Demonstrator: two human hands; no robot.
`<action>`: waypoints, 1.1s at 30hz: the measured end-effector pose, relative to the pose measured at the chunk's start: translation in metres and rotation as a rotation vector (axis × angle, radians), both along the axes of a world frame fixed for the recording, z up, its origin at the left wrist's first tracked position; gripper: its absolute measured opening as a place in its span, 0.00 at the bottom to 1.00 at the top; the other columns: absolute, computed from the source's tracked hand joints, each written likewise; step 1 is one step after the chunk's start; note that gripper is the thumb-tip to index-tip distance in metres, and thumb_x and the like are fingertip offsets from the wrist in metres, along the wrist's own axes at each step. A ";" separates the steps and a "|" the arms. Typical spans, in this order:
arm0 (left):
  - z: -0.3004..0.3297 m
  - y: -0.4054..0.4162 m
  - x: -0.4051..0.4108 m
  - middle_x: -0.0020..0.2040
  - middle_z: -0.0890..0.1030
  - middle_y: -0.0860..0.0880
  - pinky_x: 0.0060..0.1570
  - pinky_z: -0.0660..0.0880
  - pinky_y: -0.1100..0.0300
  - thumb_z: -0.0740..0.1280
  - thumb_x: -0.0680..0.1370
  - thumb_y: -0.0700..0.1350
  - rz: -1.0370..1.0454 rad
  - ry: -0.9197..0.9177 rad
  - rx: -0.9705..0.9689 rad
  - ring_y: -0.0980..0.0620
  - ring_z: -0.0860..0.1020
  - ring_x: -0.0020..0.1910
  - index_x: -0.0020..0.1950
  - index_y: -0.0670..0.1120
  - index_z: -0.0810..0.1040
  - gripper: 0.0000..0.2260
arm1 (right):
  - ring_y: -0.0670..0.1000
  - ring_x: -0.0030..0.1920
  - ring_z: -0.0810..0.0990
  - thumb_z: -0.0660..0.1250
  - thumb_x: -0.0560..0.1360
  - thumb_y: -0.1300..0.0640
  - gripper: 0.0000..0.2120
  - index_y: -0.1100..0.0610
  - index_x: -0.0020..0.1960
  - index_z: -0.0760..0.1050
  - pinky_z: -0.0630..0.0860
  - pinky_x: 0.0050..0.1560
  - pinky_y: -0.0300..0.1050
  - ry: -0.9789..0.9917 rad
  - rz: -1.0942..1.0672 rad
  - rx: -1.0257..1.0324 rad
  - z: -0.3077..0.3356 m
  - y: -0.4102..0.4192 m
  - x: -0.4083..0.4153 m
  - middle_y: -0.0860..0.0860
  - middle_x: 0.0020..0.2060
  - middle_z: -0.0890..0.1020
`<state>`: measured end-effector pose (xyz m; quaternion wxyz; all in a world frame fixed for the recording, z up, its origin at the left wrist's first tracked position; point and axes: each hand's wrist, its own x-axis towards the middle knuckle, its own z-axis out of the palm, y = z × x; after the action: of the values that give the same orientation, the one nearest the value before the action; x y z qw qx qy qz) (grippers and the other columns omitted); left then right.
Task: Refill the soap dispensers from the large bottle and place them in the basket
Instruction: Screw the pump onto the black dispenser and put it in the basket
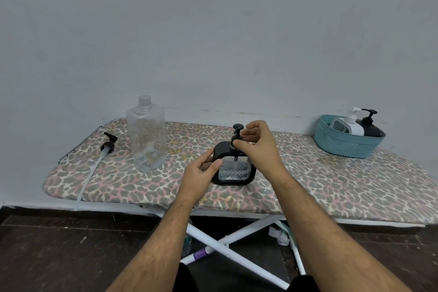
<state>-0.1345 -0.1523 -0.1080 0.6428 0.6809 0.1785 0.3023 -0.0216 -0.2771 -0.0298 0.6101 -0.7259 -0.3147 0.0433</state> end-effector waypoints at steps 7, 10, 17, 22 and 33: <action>0.003 -0.002 -0.001 0.55 0.80 0.58 0.47 0.79 0.68 0.70 0.78 0.44 -0.005 -0.003 -0.001 0.65 0.81 0.51 0.71 0.53 0.73 0.21 | 0.46 0.50 0.83 0.66 0.77 0.67 0.28 0.49 0.71 0.61 0.76 0.44 0.35 0.106 0.183 -0.038 0.019 -0.008 0.015 0.53 0.53 0.84; 0.002 -0.001 -0.001 0.57 0.81 0.56 0.48 0.79 0.66 0.70 0.78 0.44 -0.005 -0.006 -0.009 0.63 0.82 0.52 0.71 0.52 0.73 0.21 | 0.50 0.52 0.84 0.67 0.77 0.66 0.30 0.49 0.74 0.61 0.78 0.52 0.46 0.021 0.208 -0.141 0.018 -0.005 0.021 0.51 0.49 0.86; 0.001 -0.001 0.000 0.58 0.81 0.53 0.46 0.79 0.67 0.70 0.78 0.44 -0.005 -0.011 -0.006 0.63 0.82 0.52 0.71 0.52 0.74 0.21 | 0.47 0.45 0.80 0.78 0.71 0.58 0.31 0.51 0.68 0.68 0.75 0.49 0.40 -0.073 0.123 -0.176 0.015 -0.002 0.021 0.49 0.42 0.80; 0.000 0.000 0.000 0.59 0.80 0.52 0.47 0.79 0.66 0.70 0.78 0.44 -0.010 -0.009 -0.015 0.62 0.82 0.52 0.71 0.51 0.74 0.21 | 0.49 0.48 0.79 0.77 0.72 0.56 0.30 0.50 0.69 0.67 0.75 0.50 0.41 -0.055 0.127 -0.171 0.015 0.004 0.015 0.52 0.48 0.78; -0.005 0.004 0.003 0.61 0.81 0.49 0.50 0.80 0.61 0.71 0.78 0.44 -0.013 -0.016 -0.030 0.57 0.83 0.54 0.70 0.50 0.75 0.21 | 0.48 0.45 0.81 0.80 0.69 0.56 0.32 0.51 0.69 0.69 0.78 0.53 0.44 -0.026 0.084 -0.104 0.004 0.002 0.018 0.50 0.41 0.79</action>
<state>-0.1316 -0.1487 -0.1127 0.6563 0.6699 0.1737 0.3007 -0.0040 -0.2752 -0.0258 0.5651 -0.7431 -0.3501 0.0760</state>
